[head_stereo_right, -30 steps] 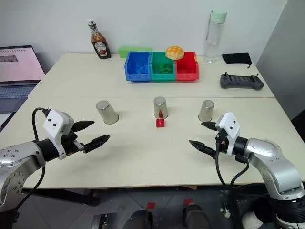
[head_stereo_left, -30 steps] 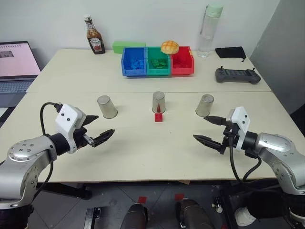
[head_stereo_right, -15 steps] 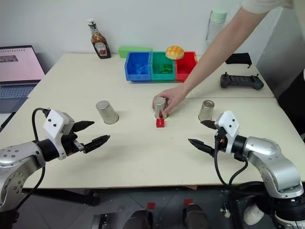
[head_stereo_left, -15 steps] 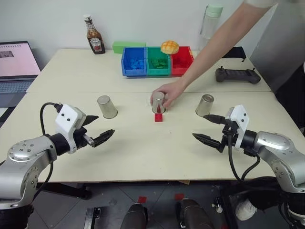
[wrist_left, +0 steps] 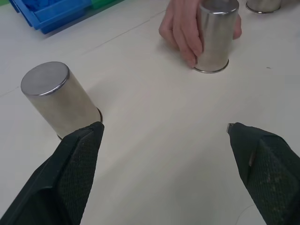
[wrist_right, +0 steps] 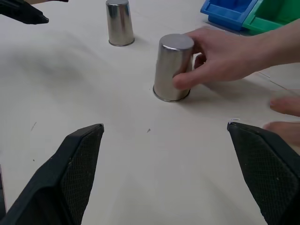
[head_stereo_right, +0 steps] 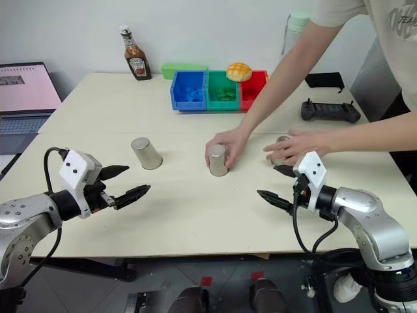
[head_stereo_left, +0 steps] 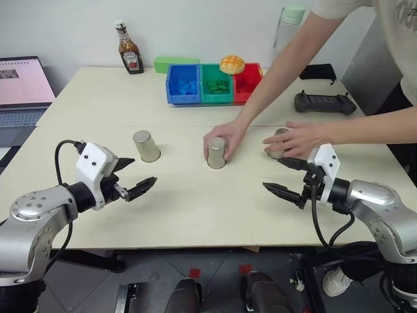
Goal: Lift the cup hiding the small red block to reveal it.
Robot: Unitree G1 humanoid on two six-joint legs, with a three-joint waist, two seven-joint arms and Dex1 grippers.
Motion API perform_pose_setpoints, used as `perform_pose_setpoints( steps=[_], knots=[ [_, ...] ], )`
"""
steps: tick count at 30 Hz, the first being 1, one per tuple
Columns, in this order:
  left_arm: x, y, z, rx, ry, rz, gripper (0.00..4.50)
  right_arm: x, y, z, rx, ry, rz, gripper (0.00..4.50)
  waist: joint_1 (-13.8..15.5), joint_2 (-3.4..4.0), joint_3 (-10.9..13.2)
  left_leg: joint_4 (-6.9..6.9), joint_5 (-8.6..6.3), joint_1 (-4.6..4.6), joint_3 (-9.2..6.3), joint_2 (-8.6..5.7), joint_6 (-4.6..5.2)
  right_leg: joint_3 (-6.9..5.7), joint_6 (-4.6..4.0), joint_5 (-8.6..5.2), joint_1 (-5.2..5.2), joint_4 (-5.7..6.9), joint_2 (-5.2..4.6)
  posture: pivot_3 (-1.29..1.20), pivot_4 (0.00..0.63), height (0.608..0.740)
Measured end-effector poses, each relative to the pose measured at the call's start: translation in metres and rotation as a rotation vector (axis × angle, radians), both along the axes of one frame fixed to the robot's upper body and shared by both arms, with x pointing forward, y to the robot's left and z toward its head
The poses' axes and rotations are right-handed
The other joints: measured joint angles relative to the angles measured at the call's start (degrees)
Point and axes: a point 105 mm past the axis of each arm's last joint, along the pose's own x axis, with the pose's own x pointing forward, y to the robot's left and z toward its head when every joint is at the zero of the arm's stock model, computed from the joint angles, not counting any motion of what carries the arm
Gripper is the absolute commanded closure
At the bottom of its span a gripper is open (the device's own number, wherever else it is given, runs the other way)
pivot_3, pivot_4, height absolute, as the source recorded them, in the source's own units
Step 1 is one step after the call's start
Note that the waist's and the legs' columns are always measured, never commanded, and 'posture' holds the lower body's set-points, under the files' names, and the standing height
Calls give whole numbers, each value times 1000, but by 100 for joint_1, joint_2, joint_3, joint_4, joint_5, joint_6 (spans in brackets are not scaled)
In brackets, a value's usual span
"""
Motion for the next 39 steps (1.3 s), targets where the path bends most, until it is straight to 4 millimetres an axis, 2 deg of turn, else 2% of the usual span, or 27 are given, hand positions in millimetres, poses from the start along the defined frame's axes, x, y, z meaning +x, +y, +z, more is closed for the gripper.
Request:
perform_pose_setpoints(
  steps=[16, 23, 31, 33, 39],
  knots=[
    [0, -1, -1, 0, 4, -3, 0, -1, 3, -4, 3, 7, 8, 3, -1, 0, 0, 0, 0, 0, 0, 0, 0, 0, 0, 0, 0, 0, 0, 0, 150, 740],
    [0, -11, -1, -4, 16, -41, 0, 6, 8, -1, 44, 6, -28, 3, -2, 0, 0, 0, 0, 0, -1, 0, 0, 0, 0, 0, 0, 0, 0, 0, 150, 740],
    [-8, -33, 7, -16, 34, -157, 0, 32, -5, -1, 65, -13, -202, 3, -2, -1, 0, 0, 0, 1, 1, 0, 0, 0, -1, 0, 0, 2, 1, 0, 150, 740],
    [-8, -41, 11, -23, 34, -195, 0, 46, -8, -7, 73, -13, -276, 3, -3, -1, 0, 1, 0, 2, 2, 0, 0, 2, -1, 1, 0, 3, 2, 0, 150, 740],
    [-8, -51, 13, -18, 39, -245, 0, 74, -11, -20, 116, 24, -387, 3, -19, 0, 0, -2, 0, 2, 7, 0, 0, 6, -2, 2, -1, 2, 2, 0, 150, 740]
  ],
)
